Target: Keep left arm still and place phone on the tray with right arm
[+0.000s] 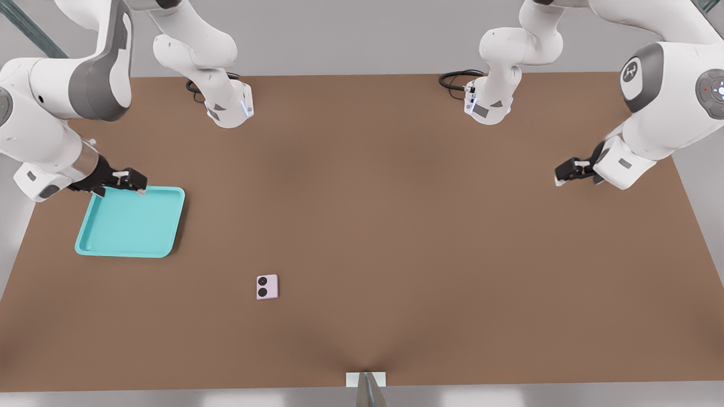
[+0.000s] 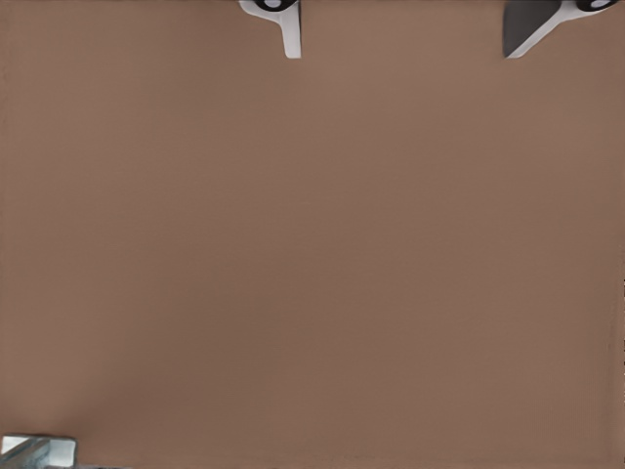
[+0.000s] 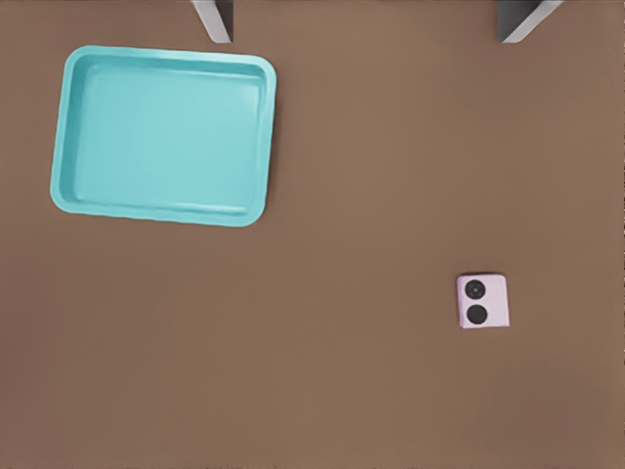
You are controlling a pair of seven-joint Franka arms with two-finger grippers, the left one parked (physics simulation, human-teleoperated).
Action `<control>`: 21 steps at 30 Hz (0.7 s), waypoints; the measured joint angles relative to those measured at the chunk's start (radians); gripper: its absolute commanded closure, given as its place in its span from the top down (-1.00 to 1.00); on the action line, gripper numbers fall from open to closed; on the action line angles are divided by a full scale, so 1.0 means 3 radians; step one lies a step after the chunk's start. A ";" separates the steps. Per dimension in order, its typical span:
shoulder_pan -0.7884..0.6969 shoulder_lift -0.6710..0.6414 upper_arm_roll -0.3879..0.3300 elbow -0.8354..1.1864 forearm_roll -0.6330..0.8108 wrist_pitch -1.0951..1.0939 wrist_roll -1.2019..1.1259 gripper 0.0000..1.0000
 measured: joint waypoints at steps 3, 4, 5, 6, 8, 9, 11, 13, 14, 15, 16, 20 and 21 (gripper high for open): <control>-0.0011 0.0053 0.0012 -0.0009 0.0028 0.0048 -0.0014 1.00; -0.0006 0.0123 0.0026 -0.0007 0.0033 0.0077 -0.0017 1.00; 0.0003 0.0243 0.0053 0.0001 0.0037 0.0131 -0.0020 1.00; 0.0026 0.0412 0.0085 0.0011 0.0039 0.0203 -0.0022 1.00; 0.0135 0.0781 0.0128 0.0041 0.0042 0.0412 -0.0025 1.00; 0.0168 0.1007 0.0181 0.0142 0.0041 0.0522 -0.0016 1.00; 0.0204 0.1512 0.0298 0.0492 0.0036 0.0725 0.0022 1.00; 0.0264 0.1891 0.0335 0.0614 0.0032 0.1005 0.0057 1.00; 0.0299 0.2046 0.0341 0.0637 0.0031 0.1159 0.0073 1.00; 0.0342 0.2165 0.0344 0.0650 0.0030 0.1301 0.0095 1.00; 0.0393 0.2252 0.0346 0.0660 0.0029 0.1425 0.0123 1.00; 0.0528 0.2578 0.0364 0.0844 0.0031 0.1777 0.0294 1.00; 0.0543 0.2630 0.0367 0.0868 0.0032 0.1841 0.0344 1.00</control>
